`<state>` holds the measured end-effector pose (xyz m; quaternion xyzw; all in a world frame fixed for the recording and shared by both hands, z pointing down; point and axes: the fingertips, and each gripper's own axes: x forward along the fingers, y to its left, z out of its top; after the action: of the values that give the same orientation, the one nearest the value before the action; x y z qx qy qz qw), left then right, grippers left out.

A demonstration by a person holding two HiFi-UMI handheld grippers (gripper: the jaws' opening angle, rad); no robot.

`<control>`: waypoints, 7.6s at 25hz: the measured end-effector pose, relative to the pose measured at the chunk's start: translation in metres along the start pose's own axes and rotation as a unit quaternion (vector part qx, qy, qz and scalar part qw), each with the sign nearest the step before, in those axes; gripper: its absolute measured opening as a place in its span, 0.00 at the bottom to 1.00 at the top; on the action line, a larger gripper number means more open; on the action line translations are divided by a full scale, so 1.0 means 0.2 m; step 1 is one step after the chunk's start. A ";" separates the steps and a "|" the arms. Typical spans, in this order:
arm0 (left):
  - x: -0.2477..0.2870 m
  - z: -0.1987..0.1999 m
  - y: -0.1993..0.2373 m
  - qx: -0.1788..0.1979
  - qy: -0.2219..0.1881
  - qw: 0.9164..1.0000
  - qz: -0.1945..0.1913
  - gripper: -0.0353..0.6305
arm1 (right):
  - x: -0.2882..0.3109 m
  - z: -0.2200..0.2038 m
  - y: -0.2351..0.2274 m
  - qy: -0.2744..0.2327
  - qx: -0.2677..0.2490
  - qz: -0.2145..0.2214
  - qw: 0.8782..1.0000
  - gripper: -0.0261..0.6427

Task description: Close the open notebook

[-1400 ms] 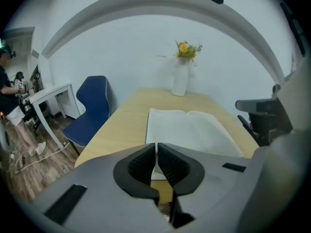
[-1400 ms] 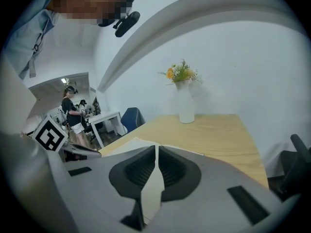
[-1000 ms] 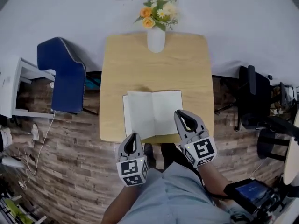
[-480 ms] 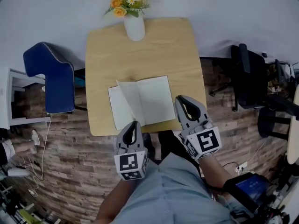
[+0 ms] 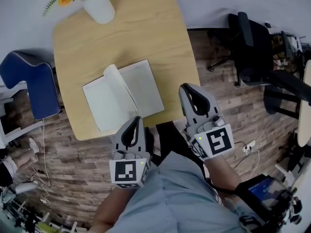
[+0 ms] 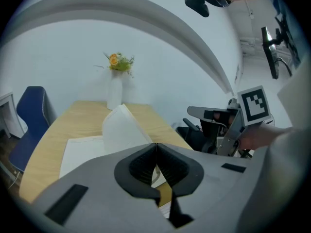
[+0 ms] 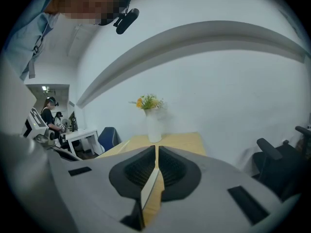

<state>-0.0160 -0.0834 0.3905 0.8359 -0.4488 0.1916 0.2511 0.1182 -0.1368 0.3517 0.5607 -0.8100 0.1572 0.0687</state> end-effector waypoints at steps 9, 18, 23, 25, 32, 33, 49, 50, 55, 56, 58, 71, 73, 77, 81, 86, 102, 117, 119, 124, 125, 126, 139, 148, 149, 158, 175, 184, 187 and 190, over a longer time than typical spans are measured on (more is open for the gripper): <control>0.31 -0.15 -0.17 0.005 0.051 0.998 -0.038 0.08 | -0.02 -0.18 -0.27 0.022 0.033 -0.030 0.999 0.11; 0.61 -0.33 -0.22 -0.004 0.103 0.993 -0.051 0.08 | -0.02 -0.42 -0.50 0.057 0.066 -0.054 0.995 0.11; 0.72 -0.46 -0.21 -0.014 0.125 0.990 -0.055 0.08 | 0.00 -0.54 -0.58 0.073 0.082 -0.067 0.992 0.11; 0.74 -0.49 -0.21 -0.016 0.126 0.990 -0.057 0.08 | -0.01 -0.58 -0.59 0.077 0.086 -0.071 0.991 0.11; 0.72 -0.43 -0.22 -0.023 0.098 0.993 -0.062 0.09 | 0.00 -0.57 -0.55 0.076 0.084 -0.066 0.991 0.11; 0.69 -0.39 -0.22 -0.021 0.088 0.994 -0.060 0.09 | -0.01 -0.53 -0.52 0.072 0.080 -0.063 0.992 0.11; -0.31 -0.05 0.64 -0.072 -0.073 0.983 0.150 0.24 | 0.26 0.07 0.55 0.012 -0.024 0.114 0.993 0.11; -0.35 -0.09 0.69 -0.085 -0.072 0.980 0.166 0.27 | 0.27 0.06 0.61 0.017 -0.030 0.127 0.991 0.11; -0.38 -0.37 0.89 -0.134 -0.040 0.969 0.204 0.38 | 0.38 -0.07 0.79 0.050 -0.044 0.164 0.984 0.11; -0.37 -0.42 0.93 -0.141 -0.034 0.967 0.208 0.39 | 0.41 -0.10 0.81 0.056 -0.046 0.167 0.983 0.11; -0.34 -0.52 1.00 -0.158 -0.023 0.963 0.218 0.41 | 0.46 -0.17 0.84 0.071 -0.049 0.172 0.981 0.11; -0.23 -0.76 1.13 -0.188 0.041 0.942 0.276 0.37 | 0.53 -0.36 0.73 0.118 -0.048 0.174 0.976 0.11; -0.22 -0.75 1.12 -0.186 0.051 0.944 0.269 0.29 | 0.53 -0.37 0.71 0.116 -0.044 0.172 0.977 0.11; -0.22 -0.72 1.11 -0.204 0.045 0.947 0.245 0.11 | 0.52 -0.36 0.69 0.111 -0.038 0.167 0.979 0.11; -0.29 -0.60 1.03 -0.196 0.030 0.955 0.222 0.11 | 0.49 -0.26 0.71 0.088 -0.033 0.164 0.982 0.11; -0.46 -0.39 0.85 -0.173 0.004 0.968 0.182 0.11 | 0.36 -0.07 0.78 0.046 -0.032 0.158 0.986 0.11; -0.23 -0.03 0.19 -0.064 -0.003 0.998 0.004 0.11 | 0.07 0.14 0.35 -0.016 -0.010 0.051 0.999 0.11; 0.43 -0.28 -0.18 -0.046 0.095 0.991 -0.085 0.11 | -0.04 -0.25 -0.31 0.027 0.046 -0.049 0.997 0.11; 0.51 -0.34 -0.19 -0.050 0.113 0.989 -0.085 0.11 | -0.04 -0.31 -0.38 0.038 0.054 -0.055 0.996 0.11; 0.60 -0.45 -0.16 -0.066 0.145 0.984 -0.083 0.11 | -0.02 -0.41 -0.44 0.052 0.068 -0.064 0.994 0.11; 0.61 -0.47 -0.16 -0.072 0.150 0.983 -0.083 0.11 | -0.02 -0.42 -0.45 0.055 0.070 -0.064 0.994 0.11; 0.61 -0.49 -0.16 -0.081 0.155 0.981 -0.083 0.11 | -0.01 -0.43 -0.45 0.056 0.071 -0.064 0.994 0.11; 0.49 -0.23 -0.20 -0.045 0.082 0.990 -0.102 0.21 | -0.01 -0.25 -0.29 0.035 0.038 -0.038 0.998 0.11; -0.32 0.34 0.26 -0.025 -0.130 0.991 0.030 0.21 | 0.06 0.22 0.34 -0.036 -0.007 0.055 0.998 0.11; -0.43 0.35 0.35 -0.030 -0.149 0.987 0.056 0.21 | 0.07 0.26 0.42 -0.041 -0.014 0.067 0.997 0.11; -0.70 -0.02 0.86 -0.107 -0.137 0.970 0.168 0.17 | 0.18 0.24 0.67 -0.031 -0.048 0.095 0.994 0.11; 0.01 0.06 0.47 -0.037 -0.067 0.994 0.081 0.15 | 0.11 0.00 0.04 -0.008 0.010 0.014 1.000 0.11; 0.39 0.03 0.16 0.001 -0.018 0.999 0.032 0.15 | -0.02 -0.12 -0.41 -0.005 0.051 -0.045 0.998 0.11; 0.47 -0.04 0.11 0.009 0.004 1.000 0.023 0.15 | -0.06 -0.20 -0.50 0.003 0.064 -0.063 0.996 0.11; 0.55 -0.10 0.08 0.024 0.025 0.999 0.014 0.15 | -0.09 -0.28 -0.56 0.012 0.079 -0.077 0.994 0.11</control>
<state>0.0265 -0.1505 0.4709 0.8303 -0.4494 0.2269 0.2392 0.2242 -0.1383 0.4190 0.6231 -0.7486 0.2219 0.0459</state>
